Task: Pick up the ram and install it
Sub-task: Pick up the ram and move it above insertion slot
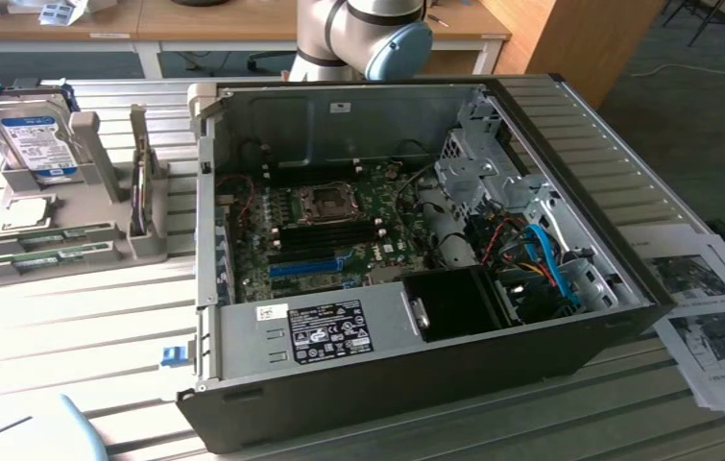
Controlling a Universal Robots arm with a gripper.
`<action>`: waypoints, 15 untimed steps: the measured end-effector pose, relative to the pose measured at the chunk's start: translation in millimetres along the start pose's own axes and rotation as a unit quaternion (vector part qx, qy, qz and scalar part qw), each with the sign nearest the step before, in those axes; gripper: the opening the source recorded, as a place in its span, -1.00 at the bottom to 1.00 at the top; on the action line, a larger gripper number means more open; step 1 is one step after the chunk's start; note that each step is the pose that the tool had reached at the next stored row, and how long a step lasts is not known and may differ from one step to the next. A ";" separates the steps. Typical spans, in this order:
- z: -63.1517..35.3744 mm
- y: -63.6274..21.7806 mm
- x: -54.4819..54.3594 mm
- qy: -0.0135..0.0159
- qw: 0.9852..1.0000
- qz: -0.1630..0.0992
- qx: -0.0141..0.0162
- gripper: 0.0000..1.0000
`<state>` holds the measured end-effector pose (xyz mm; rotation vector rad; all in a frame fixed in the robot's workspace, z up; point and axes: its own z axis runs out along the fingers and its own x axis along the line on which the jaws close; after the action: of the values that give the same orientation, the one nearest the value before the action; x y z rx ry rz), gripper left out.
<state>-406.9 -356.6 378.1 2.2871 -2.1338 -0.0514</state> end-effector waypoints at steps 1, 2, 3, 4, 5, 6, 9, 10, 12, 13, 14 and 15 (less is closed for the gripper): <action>0.0 0.0 0.0 0.000 1.000 0.001 0.000 -0.81; 0.0 0.0 0.0 0.000 1.000 0.001 0.000 -0.81; 0.0 0.0 0.0 0.000 1.000 0.001 0.000 -0.81; 0.3 0.0 0.0 0.000 1.000 0.001 0.000 -0.81; 0.3 0.0 0.0 0.000 1.000 0.001 0.000 -0.81; 0.3 0.0 0.0 0.000 1.000 0.001 0.000 -0.81; 0.3 0.0 0.0 0.000 1.000 0.001 0.000 -0.81; 0.3 0.0 0.0 0.000 1.000 0.001 0.000 -0.81; 0.4 0.0 0.0 0.000 1.000 0.001 0.000 -0.81; 0.4 0.0 0.0 0.000 1.000 0.001 0.000 -0.81; 0.6 0.0 0.0 0.000 1.000 0.001 0.000 -0.81; 1.3 -0.1 0.0 0.000 1.000 0.001 0.000 -0.81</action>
<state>-406.9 -356.6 376.8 2.2841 -2.1373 -0.0507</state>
